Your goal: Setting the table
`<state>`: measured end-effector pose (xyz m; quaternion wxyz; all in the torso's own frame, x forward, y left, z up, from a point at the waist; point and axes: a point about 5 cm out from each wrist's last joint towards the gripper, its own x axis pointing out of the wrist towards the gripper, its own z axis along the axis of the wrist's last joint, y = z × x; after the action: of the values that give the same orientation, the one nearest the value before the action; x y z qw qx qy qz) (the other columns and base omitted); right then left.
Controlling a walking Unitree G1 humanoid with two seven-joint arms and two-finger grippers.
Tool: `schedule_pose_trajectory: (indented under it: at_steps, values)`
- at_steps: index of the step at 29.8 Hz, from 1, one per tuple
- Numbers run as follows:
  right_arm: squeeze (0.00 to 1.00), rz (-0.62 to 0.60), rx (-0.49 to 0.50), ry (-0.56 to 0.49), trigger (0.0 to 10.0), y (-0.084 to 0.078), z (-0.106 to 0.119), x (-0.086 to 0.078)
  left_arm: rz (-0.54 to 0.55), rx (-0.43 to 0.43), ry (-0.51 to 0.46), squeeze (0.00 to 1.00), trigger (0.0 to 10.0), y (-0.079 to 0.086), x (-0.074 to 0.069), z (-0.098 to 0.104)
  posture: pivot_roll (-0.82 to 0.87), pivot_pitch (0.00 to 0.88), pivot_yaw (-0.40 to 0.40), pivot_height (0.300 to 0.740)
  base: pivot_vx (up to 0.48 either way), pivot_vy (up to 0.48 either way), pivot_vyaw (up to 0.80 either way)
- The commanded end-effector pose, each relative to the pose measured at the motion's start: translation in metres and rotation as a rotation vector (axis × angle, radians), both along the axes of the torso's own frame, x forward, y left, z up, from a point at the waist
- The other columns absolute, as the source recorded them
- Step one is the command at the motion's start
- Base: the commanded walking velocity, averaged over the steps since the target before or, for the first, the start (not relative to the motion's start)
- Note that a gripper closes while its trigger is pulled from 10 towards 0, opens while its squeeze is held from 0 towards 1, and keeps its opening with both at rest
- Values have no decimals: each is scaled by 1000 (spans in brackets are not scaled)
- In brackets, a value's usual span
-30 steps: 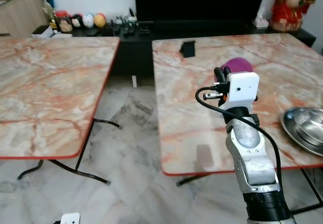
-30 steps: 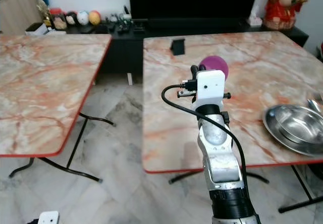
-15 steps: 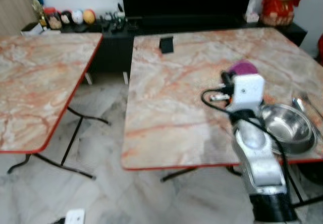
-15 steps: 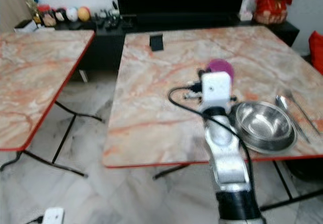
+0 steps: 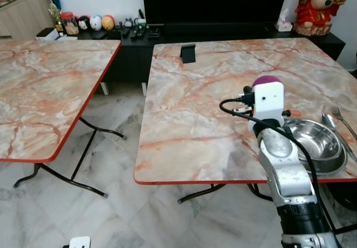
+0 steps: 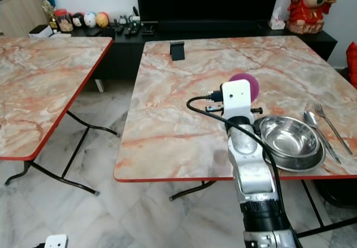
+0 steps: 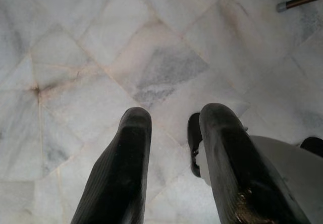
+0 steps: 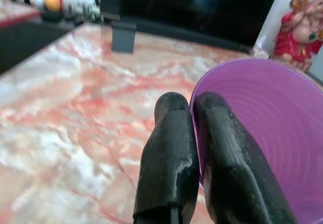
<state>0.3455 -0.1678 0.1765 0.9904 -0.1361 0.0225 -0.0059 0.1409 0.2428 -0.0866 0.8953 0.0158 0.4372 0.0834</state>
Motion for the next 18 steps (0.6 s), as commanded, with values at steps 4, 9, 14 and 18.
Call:
schedule_pose_trajectory:
  at_steps: [4,9,14,18]
  values:
    - [0,56,-53,88,10000,6,3,17,2,-10,13,0,10000,0,1,0,-109,0,57,740,0,0,0]
    - [0,77,-65,127,10000,8,6,24,4,-10,10,0,10000,-1,2,0,-98,0,53,740,0,0,0]
    - [0,97,-90,192,10000,7,9,33,9,-15,4,0,10000,-2,3,0,-93,0,54,740,0,0,0]
    - [0,120,-120,245,10000,6,11,39,7,-18,-1,0,10000,-3,5,0,-97,0,54,740,0,0,0]
